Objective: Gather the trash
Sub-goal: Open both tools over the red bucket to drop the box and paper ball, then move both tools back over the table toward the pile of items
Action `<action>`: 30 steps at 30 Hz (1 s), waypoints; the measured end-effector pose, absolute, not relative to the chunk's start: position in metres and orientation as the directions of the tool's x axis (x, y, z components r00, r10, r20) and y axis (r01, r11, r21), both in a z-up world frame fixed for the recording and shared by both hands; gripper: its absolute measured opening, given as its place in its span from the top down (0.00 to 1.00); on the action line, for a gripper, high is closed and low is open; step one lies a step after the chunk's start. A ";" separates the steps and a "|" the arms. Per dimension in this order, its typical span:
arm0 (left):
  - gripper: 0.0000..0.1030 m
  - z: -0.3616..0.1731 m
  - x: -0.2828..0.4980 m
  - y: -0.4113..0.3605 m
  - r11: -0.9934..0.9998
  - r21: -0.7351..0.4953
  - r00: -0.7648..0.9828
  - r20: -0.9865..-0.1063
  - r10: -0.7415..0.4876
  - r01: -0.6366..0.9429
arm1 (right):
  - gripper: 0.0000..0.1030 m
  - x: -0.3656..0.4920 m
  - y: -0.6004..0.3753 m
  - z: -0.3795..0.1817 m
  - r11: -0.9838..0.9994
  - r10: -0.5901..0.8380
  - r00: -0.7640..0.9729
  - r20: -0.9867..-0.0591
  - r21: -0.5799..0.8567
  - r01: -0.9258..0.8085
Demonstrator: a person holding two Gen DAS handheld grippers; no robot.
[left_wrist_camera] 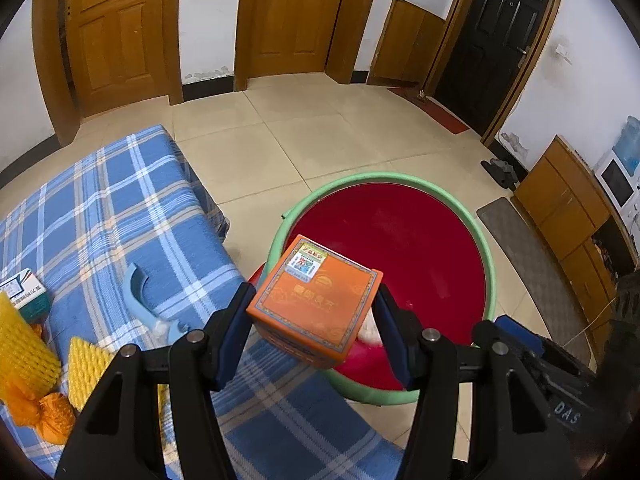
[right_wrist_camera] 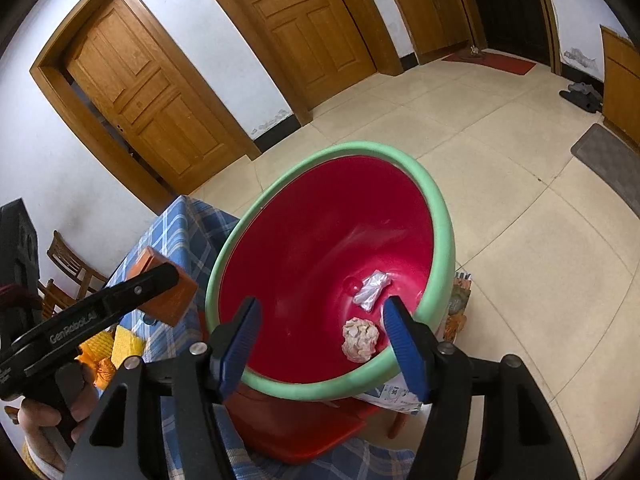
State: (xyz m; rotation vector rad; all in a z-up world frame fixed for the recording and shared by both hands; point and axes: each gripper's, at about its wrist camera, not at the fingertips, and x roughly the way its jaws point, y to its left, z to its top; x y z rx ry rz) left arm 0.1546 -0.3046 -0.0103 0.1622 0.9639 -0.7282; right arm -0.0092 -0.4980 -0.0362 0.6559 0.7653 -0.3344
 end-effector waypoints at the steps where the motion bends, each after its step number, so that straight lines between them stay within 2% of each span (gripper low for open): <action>1: 0.42 -0.011 0.155 -0.306 0.754 -0.184 0.355 -0.796 -0.491 0.631 | 0.35 -0.009 -0.498 -0.037 0.754 -0.043 0.683 -0.729 0.425 0.502; 6: 0.34 -0.009 0.155 -0.313 0.751 -0.180 0.358 -0.794 -0.492 0.635 | 0.34 -0.010 -0.499 -0.039 0.749 -0.039 0.681 -0.731 0.430 0.504; 12: 0.33 -0.004 0.154 -0.312 0.751 -0.177 0.365 -0.788 -0.495 0.636 | 0.33 -0.012 -0.501 -0.038 0.743 -0.044 0.677 -0.734 0.429 0.513; 24: 0.31 0.008 0.152 -0.281 0.795 -0.185 0.406 -0.780 -0.477 0.578 | 0.23 -0.012 -0.497 -0.032 0.751 -0.038 0.680 -0.732 0.429 0.503; 26: 0.31 0.010 0.153 -0.274 0.805 -0.191 0.415 -0.777 -0.473 0.561 | 0.18 -0.011 -0.495 -0.031 0.757 -0.038 0.675 -0.737 0.420 0.501; 30: 0.31 0.014 0.152 -0.255 0.827 -0.203 0.433 -0.773 -0.464 0.524 | 0.18 -0.008 -0.489 -0.031 0.771 -0.027 0.664 -0.747 0.407 0.490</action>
